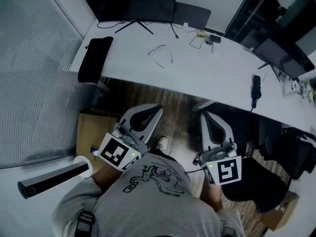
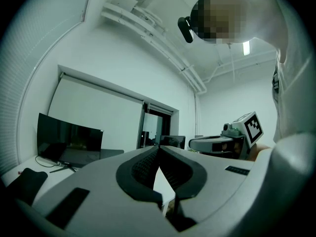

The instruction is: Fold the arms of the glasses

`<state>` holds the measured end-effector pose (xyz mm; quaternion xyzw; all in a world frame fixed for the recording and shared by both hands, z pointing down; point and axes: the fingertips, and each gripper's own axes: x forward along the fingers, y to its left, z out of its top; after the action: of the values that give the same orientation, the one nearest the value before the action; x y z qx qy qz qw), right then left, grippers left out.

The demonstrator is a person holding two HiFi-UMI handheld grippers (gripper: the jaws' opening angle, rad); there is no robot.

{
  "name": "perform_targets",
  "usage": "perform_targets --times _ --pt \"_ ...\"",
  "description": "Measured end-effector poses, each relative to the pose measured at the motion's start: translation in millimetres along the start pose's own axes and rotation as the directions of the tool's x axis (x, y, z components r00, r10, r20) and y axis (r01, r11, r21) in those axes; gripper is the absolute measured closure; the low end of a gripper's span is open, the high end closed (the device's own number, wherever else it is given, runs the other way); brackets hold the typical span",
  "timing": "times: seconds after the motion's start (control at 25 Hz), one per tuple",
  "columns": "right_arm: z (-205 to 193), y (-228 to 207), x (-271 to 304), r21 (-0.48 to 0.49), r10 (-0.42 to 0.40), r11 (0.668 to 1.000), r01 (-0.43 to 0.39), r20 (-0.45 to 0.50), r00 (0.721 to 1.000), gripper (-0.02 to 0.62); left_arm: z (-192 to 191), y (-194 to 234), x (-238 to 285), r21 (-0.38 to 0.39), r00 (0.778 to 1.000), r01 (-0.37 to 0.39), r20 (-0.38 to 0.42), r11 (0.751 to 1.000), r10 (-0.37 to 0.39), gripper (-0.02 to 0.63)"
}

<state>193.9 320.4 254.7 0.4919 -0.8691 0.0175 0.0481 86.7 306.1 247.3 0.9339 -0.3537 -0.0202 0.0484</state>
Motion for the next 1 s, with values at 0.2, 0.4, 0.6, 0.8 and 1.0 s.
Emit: perform_targets --times 0.2,0.4,0.6,0.8,1.0 --pt "-4.6 -10.4 10.9 0.01 0.027 1.0 -0.027 -0.008 1.0 0.586 -7.4 6.5 13.2 -0.013 1.0 -0.015 -0.014 1.0 0.015 0.586" --pt "-12.8 -19.9 28.3 0.01 0.031 0.999 -0.031 -0.026 0.999 0.586 -13.7 23.3 21.7 -0.021 0.999 -0.032 -0.019 0.999 0.032 0.586" --pt "-13.7 -26.0 49.7 0.007 0.036 0.999 -0.036 -0.029 0.999 0.586 -19.3 45.2 34.1 -0.031 0.999 -0.037 -0.02 0.999 0.037 0.586" --pt "-10.8 -38.2 81.4 0.004 0.029 1.0 -0.029 -0.037 0.999 0.586 -14.4 74.3 52.2 -0.032 0.999 -0.036 -0.008 0.999 0.036 0.586" --pt "-1.4 -49.6 120.6 -0.016 0.032 0.999 -0.033 -0.036 0.999 0.586 -7.5 111.5 70.4 -0.028 0.999 -0.036 -0.001 0.999 0.036 0.586"
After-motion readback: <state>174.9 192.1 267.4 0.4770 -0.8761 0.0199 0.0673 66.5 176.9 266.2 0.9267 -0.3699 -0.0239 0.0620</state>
